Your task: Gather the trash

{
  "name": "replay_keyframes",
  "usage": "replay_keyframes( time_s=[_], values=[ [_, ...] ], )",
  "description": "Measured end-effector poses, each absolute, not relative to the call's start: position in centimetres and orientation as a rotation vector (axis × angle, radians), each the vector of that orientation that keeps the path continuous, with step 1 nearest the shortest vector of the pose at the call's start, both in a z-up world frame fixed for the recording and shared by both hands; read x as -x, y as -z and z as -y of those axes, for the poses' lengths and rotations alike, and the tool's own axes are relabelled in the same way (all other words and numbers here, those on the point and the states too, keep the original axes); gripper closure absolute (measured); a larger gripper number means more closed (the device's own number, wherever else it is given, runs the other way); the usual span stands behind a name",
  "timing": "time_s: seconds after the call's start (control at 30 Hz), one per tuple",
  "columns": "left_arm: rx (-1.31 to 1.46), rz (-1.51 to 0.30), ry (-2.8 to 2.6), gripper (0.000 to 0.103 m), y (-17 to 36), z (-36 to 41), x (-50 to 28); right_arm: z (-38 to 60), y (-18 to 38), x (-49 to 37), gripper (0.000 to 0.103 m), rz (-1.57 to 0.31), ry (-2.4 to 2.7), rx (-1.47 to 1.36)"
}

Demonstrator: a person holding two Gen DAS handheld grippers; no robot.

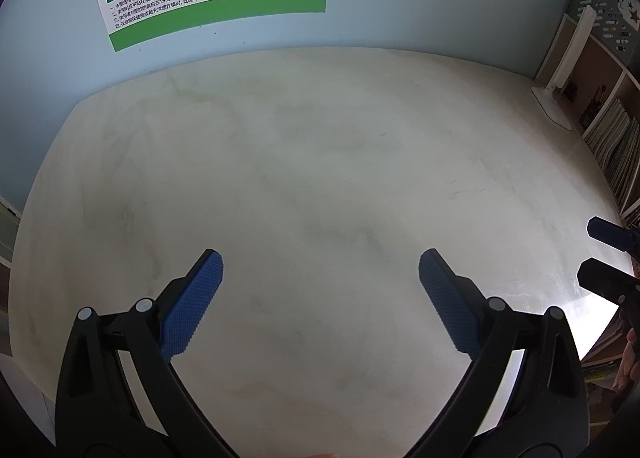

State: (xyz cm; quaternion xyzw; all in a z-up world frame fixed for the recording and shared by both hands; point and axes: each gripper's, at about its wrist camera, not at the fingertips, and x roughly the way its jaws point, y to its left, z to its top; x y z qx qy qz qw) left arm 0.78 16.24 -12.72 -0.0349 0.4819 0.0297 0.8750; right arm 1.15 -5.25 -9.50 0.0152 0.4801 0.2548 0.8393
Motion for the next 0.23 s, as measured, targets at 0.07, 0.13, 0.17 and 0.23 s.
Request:
replay_keyframes(
  time_s=[0.07,0.13,0.17,0.23],
  values=[
    [0.084,-1.021,-0.058,0.007,12.95,-16.39,-1.01,5.15,9.63,-1.25,0.012,-1.02,-0.538,-0.032],
    [0.103,-1.031,-0.054,0.007,13.23,-16.57,-1.21,5.16,9.72,-1.46,0.012,-1.024,-0.537,-0.034],
    [0.109,-1.034,-0.052,0.007,13.3,-16.65,-1.28,5.14,9.76,-1.54,0.012,-1.026,-0.536,-0.035],
    [0.114,-1.046,-0.056,0.007,13.51,-16.78,-1.44,5.14,9.83,-1.75,0.012,-1.029,-0.537,-0.041]
  ],
)
